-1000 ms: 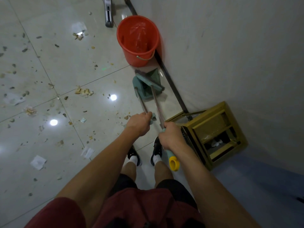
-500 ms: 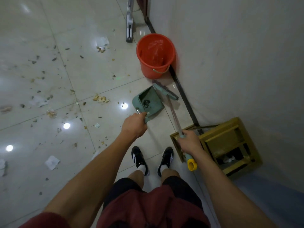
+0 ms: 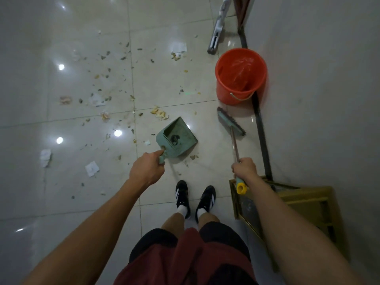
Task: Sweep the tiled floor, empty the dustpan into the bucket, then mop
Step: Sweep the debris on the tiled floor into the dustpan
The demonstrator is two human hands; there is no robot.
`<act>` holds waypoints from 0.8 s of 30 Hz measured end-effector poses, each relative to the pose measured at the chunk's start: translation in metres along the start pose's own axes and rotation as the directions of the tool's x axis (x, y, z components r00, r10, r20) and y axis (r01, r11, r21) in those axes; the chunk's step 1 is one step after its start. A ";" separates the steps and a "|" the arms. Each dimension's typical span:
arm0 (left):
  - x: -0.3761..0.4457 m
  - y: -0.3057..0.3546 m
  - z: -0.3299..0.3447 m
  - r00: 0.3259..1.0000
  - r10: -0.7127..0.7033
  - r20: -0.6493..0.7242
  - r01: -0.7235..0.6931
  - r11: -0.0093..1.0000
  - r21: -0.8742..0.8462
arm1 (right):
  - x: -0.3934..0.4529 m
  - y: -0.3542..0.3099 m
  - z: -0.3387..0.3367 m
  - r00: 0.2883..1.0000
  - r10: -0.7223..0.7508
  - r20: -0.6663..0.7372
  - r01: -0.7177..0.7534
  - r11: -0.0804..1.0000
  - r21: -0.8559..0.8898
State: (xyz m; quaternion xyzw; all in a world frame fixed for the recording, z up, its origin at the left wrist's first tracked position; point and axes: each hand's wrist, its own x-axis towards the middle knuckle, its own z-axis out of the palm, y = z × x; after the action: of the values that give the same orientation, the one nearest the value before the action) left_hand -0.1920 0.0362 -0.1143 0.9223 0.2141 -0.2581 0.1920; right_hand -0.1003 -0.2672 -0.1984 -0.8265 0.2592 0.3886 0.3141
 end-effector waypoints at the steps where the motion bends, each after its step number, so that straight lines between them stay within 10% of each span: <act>1: -0.002 -0.004 0.000 0.999 -0.033 -0.006 0.033 0.999 -0.026 | 0.013 0.000 0.004 1.000 -0.003 0.022 0.004 1.000 -0.006; 24: -0.067 -0.153 0.000 0.960 -0.278 -0.041 0.266 0.946 -0.184 | -0.049 -0.076 0.181 0.940 -0.026 0.341 0.082 0.985 -0.150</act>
State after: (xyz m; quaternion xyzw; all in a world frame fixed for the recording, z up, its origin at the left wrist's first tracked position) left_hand -0.3192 0.1440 -0.1137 0.8713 0.3676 -0.2315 0.2284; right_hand -0.1641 -0.0766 -0.2254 -0.7772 0.1460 0.5356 0.2962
